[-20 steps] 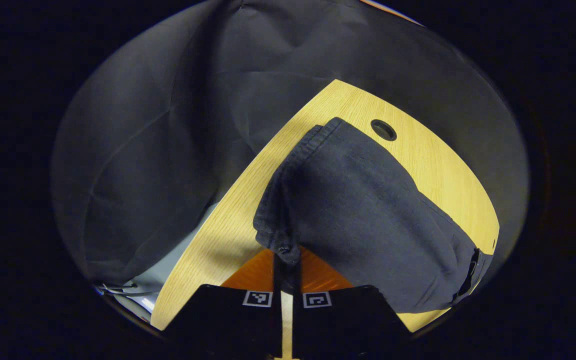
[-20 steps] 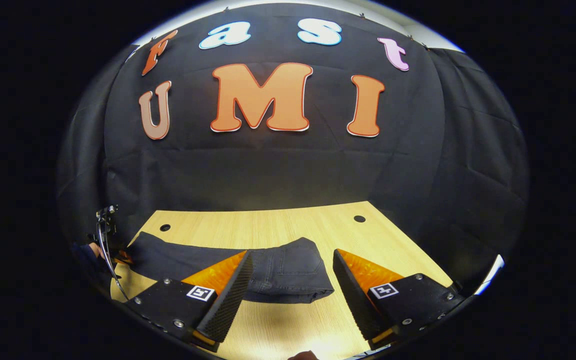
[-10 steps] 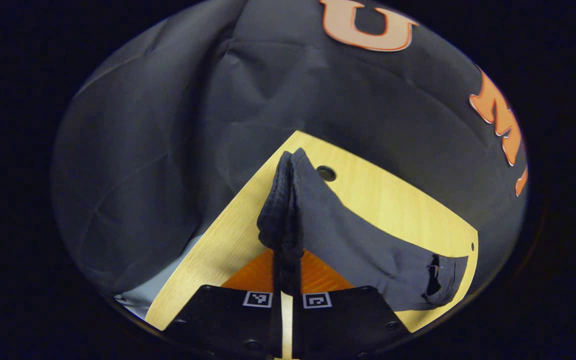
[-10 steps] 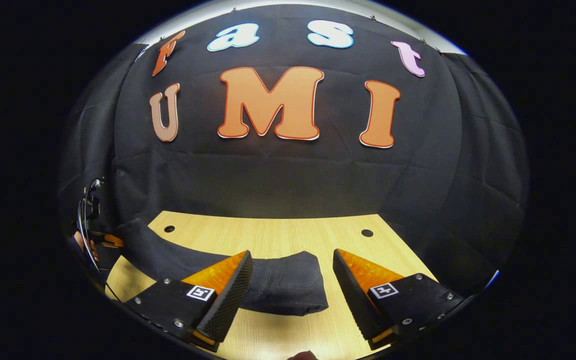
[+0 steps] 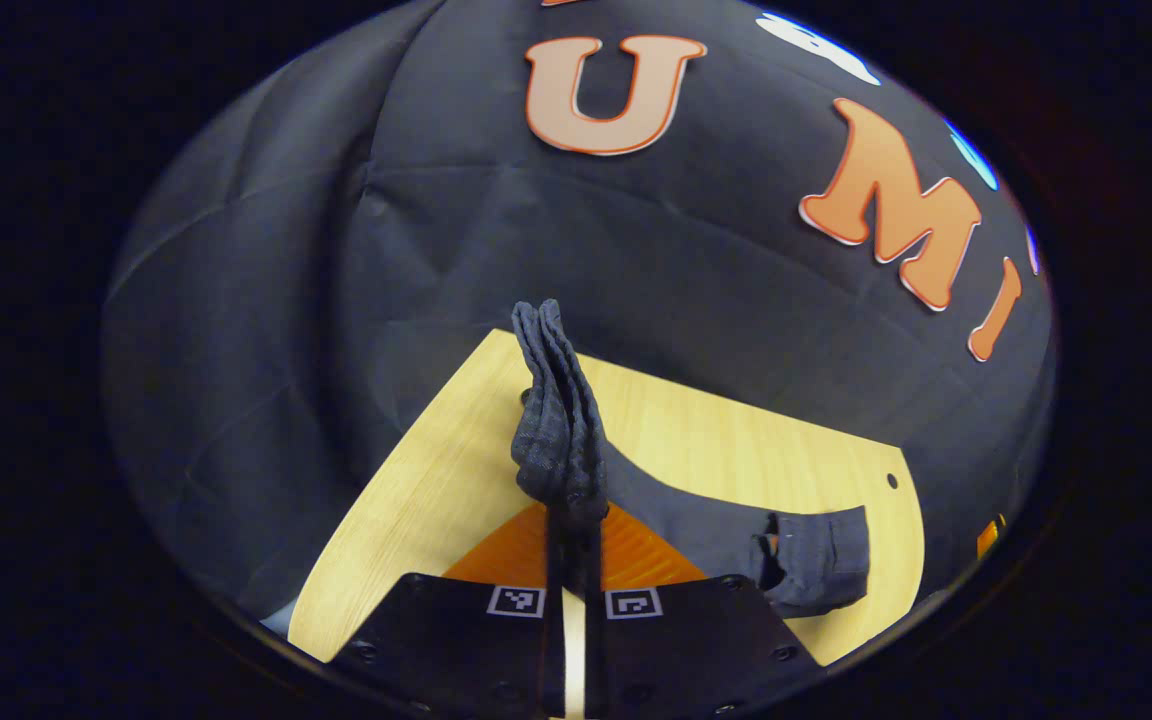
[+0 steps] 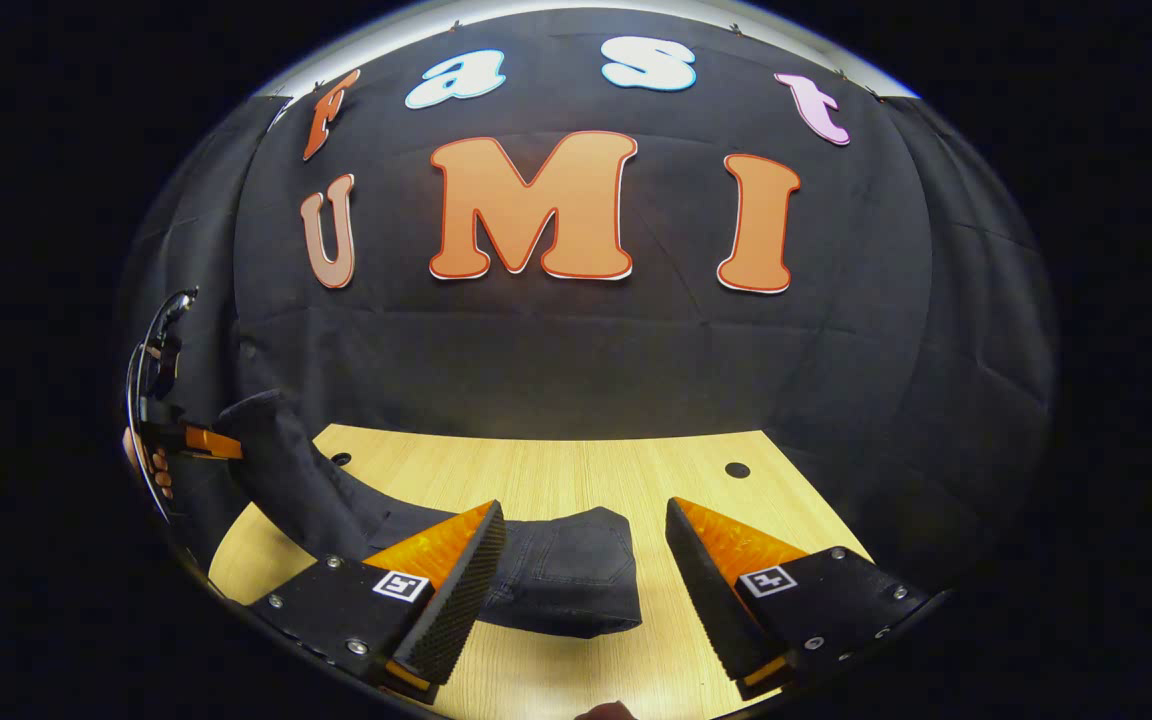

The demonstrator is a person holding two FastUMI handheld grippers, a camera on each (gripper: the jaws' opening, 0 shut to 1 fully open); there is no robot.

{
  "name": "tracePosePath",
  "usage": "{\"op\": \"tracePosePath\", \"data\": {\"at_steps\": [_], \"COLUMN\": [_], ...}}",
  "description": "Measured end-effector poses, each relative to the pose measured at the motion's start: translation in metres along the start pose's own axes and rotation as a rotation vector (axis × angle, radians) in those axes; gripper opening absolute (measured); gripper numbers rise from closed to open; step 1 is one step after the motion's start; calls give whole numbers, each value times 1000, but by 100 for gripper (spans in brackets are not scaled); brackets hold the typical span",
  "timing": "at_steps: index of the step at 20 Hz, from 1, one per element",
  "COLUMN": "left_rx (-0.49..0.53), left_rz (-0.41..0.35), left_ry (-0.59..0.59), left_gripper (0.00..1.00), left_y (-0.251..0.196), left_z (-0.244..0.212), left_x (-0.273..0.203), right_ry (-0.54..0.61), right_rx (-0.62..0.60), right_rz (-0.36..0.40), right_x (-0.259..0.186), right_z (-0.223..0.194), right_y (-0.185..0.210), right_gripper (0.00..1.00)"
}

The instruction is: Grasp the waist and the cuffs of the jeans and fold them to make the two legs overlap; first hold the waist and fold one-third of the jeans toward the cuffs, then hold the cuffs and fold the remaining one-third in the same direction to finish folding.

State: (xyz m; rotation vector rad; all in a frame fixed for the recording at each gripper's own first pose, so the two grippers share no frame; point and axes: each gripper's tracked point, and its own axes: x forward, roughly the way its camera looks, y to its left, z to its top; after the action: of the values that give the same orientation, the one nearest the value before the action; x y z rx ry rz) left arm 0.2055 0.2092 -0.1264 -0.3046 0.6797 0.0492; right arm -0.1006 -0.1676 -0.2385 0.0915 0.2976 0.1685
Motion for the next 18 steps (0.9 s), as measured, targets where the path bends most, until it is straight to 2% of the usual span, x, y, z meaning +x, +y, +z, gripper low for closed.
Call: {"op": "tracePosePath", "data": {"at_steps": [2, 6, 12, 18], "left_rx": [10, 77, 150, 246], "left_rz": [-47, -112, -201, -221], "left_ry": [-7, -18, 4, 62], "left_gripper": [7, 7, 7, 7], "left_y": [-10, -80, -178, -257], "left_z": [5, 17, 4, -23], "left_x": [-18, -27, -34, -26], "right_ry": [1, 2, -6, 0], "right_rx": [-6, 1, 6, 13], "right_rz": [9, 22, 29, 51], "right_x": [1, 5, 5, 10], "right_z": [-2, -2, -1, -5], "right_y": [-6, -18, -42, -66], "right_gripper": [97, 97, 97, 97]}}
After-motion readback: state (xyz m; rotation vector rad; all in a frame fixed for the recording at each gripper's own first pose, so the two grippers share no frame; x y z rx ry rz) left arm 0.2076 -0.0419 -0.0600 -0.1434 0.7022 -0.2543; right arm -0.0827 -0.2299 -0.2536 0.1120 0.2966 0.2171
